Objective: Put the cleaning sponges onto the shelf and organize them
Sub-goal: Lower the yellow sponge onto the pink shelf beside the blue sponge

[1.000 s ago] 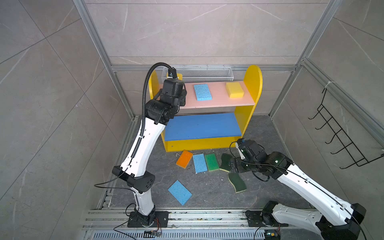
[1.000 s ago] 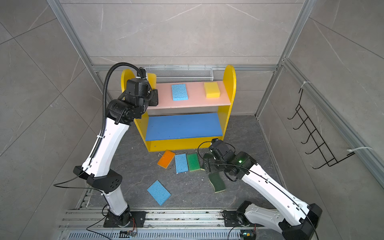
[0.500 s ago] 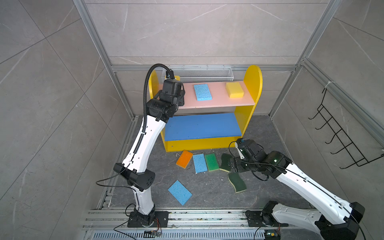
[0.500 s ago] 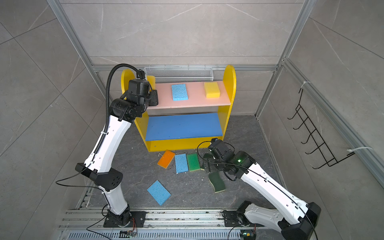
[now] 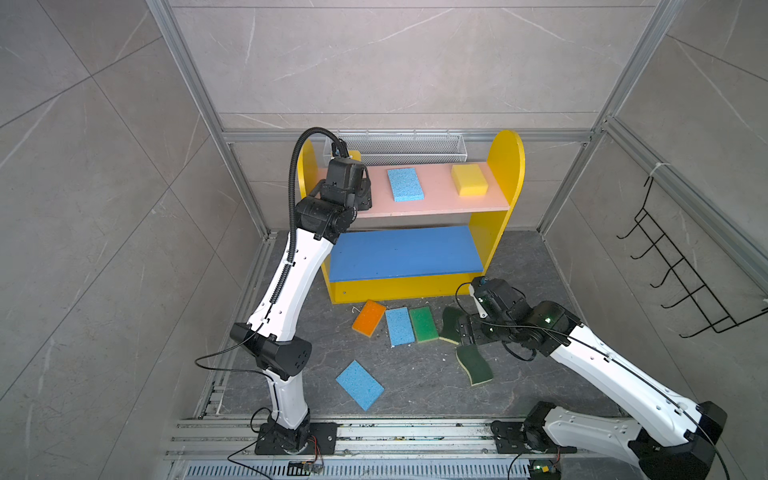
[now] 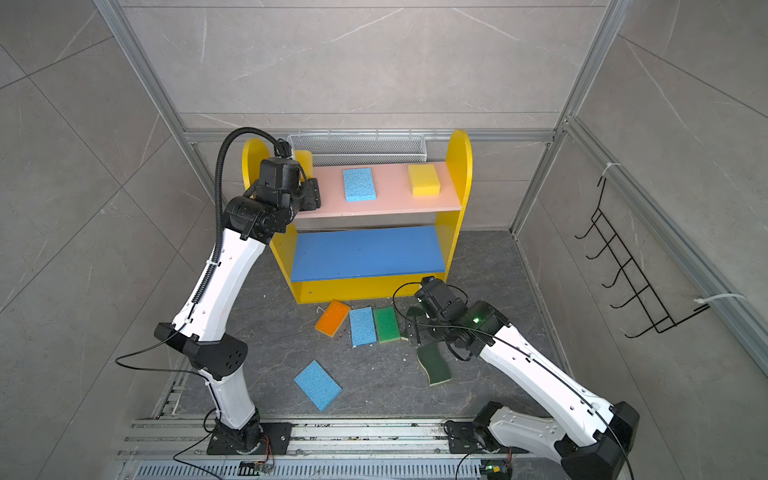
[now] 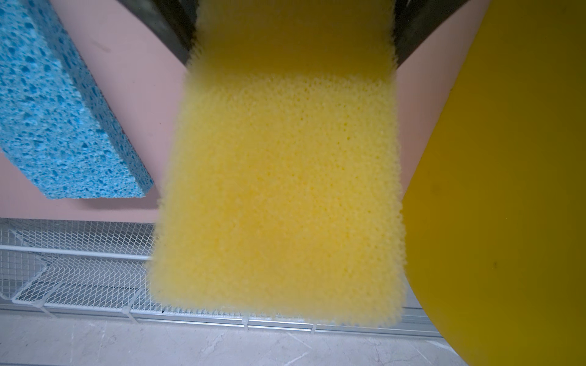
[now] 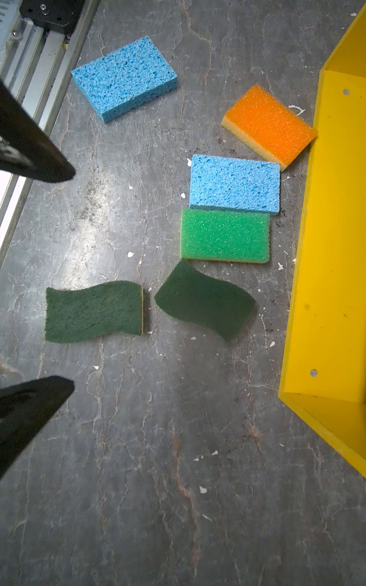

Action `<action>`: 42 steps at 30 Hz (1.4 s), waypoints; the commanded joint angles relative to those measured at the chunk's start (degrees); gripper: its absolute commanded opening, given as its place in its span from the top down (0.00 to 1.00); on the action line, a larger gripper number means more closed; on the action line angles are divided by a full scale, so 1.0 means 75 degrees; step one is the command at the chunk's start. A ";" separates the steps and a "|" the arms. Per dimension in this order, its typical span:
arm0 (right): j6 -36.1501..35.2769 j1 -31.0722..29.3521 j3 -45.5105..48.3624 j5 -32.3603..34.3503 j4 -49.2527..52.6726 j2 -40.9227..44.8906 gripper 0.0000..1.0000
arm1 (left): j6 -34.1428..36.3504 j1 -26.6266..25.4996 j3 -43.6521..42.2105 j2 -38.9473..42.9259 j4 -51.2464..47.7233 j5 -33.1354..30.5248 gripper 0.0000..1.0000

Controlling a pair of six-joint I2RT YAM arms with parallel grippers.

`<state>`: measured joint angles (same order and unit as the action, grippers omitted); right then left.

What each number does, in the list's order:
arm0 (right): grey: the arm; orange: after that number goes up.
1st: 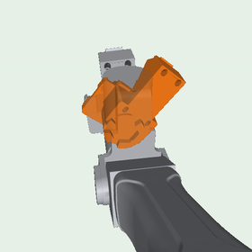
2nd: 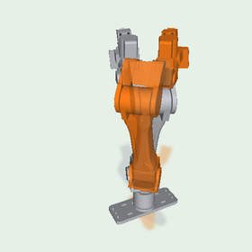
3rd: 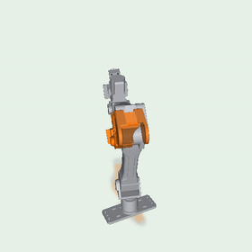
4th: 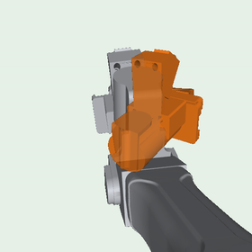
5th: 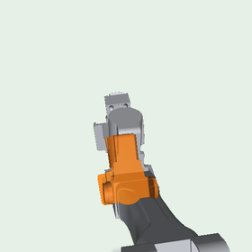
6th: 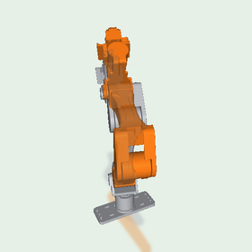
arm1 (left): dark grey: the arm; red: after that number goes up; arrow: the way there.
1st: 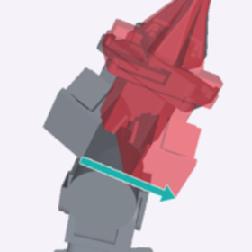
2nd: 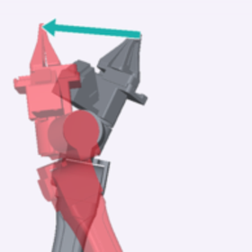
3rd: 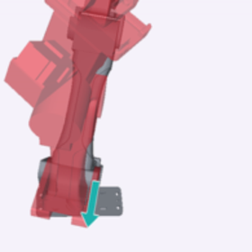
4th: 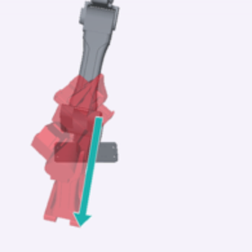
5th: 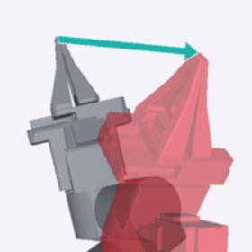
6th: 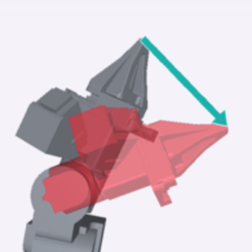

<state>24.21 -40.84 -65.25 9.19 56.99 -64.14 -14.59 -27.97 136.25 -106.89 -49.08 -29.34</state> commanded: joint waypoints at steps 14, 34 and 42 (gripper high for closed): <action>-0.0052 0.0019 -0.0089 0.0134 0.0064 0.0019 0.03 | -0.0211 0.0054 -0.0178 -0.0056 0.0206 0.0269 0.20; -0.0031 0.0022 -0.0117 0.0071 0.0045 -0.0012 0.03 | -0.0338 0.0097 -0.0390 0.0102 -0.0013 0.0478 0.30; 0.0043 0.0021 -0.0083 -0.0036 0.0007 -0.0024 0.03 | -0.0442 0.0073 -0.1248 0.0696 0.0161 0.0589 0.30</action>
<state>24.23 -40.84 -65.25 9.13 56.99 -64.14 -16.10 -27.59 128.77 -103.33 -44.93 -26.70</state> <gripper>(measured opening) 0.970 0.700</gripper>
